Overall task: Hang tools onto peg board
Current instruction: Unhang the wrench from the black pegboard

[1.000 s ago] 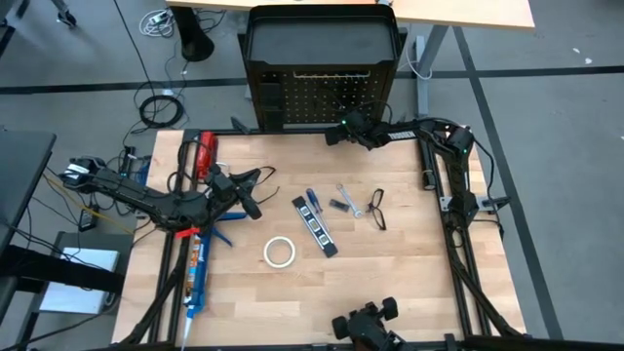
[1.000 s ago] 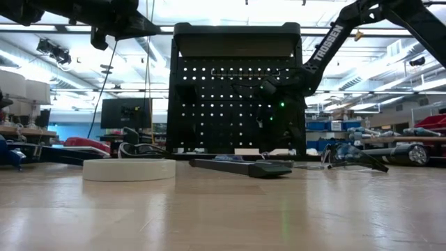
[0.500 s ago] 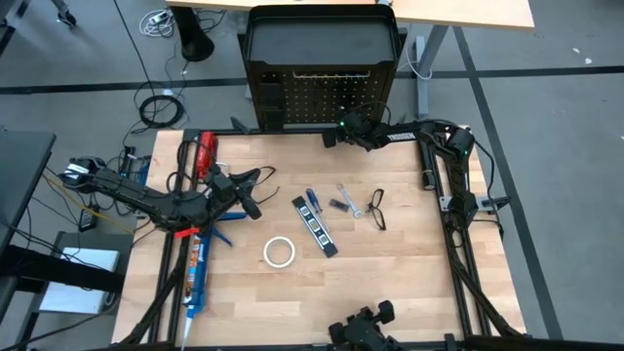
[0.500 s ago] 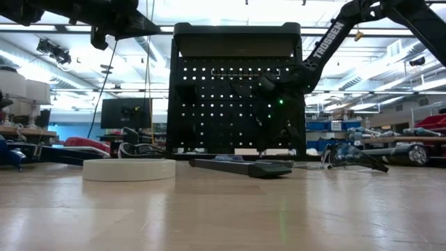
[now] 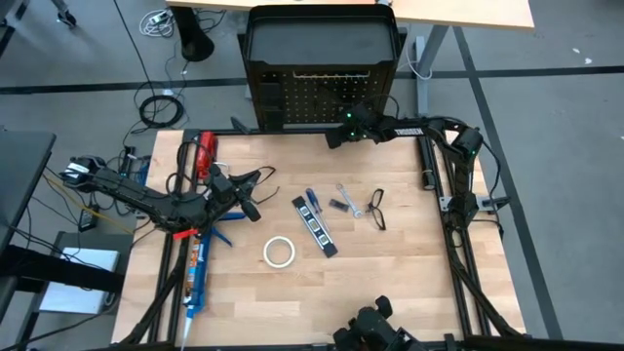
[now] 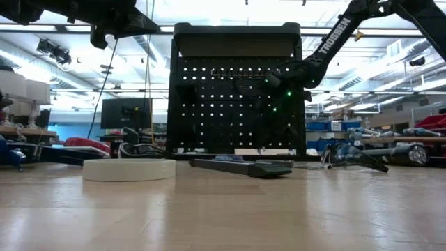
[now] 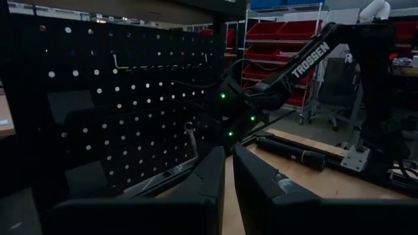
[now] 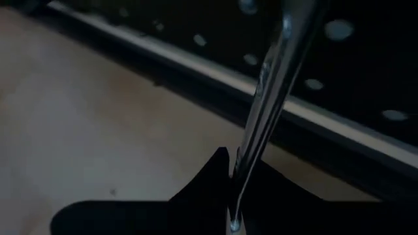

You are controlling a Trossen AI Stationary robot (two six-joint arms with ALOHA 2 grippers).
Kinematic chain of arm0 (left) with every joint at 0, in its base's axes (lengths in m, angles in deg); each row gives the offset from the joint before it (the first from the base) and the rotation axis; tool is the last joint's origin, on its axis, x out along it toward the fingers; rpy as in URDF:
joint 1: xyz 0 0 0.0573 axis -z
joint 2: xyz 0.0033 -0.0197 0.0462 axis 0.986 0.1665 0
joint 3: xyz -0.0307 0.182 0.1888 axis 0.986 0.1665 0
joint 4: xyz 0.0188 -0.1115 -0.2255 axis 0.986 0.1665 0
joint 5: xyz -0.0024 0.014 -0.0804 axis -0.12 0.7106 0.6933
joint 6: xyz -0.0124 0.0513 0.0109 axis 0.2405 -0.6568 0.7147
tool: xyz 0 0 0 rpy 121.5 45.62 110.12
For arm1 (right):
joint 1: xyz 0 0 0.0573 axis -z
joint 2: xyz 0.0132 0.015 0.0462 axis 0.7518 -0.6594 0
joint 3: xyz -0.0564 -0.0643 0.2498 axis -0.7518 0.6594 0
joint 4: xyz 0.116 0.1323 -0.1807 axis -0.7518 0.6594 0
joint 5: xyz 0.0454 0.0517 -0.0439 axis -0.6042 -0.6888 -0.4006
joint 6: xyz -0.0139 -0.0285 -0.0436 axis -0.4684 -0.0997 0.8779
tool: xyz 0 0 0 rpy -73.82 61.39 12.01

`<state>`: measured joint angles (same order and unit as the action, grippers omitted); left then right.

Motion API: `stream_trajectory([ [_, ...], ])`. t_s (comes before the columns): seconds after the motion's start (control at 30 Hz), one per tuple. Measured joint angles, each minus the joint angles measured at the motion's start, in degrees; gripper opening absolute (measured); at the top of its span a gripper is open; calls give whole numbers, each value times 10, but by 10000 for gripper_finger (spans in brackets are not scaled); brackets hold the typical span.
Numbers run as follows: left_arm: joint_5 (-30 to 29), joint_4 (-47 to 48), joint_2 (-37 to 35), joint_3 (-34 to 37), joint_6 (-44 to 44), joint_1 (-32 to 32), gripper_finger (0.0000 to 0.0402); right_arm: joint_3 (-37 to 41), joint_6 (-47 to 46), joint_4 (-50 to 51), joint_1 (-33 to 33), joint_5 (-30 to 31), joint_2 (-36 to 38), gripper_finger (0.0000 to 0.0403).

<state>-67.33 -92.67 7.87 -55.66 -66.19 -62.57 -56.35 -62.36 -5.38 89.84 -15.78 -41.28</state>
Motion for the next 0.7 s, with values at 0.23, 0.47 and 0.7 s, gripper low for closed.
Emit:
stream_trajectory([
  [0.23, 0, -2, 0, 0, -11, 0, 37, 0, 40, 4, 15, -65, 0, 30],
  [0.47, 0, -2, 0, 0, -11, 0, 37, 1, 60, 0, 30, -124, 0, 25],
  [0.7, 0, -2, 0, 0, -11, 0, 37, 23, 62, -51, 34, -142, 1, 23],
])
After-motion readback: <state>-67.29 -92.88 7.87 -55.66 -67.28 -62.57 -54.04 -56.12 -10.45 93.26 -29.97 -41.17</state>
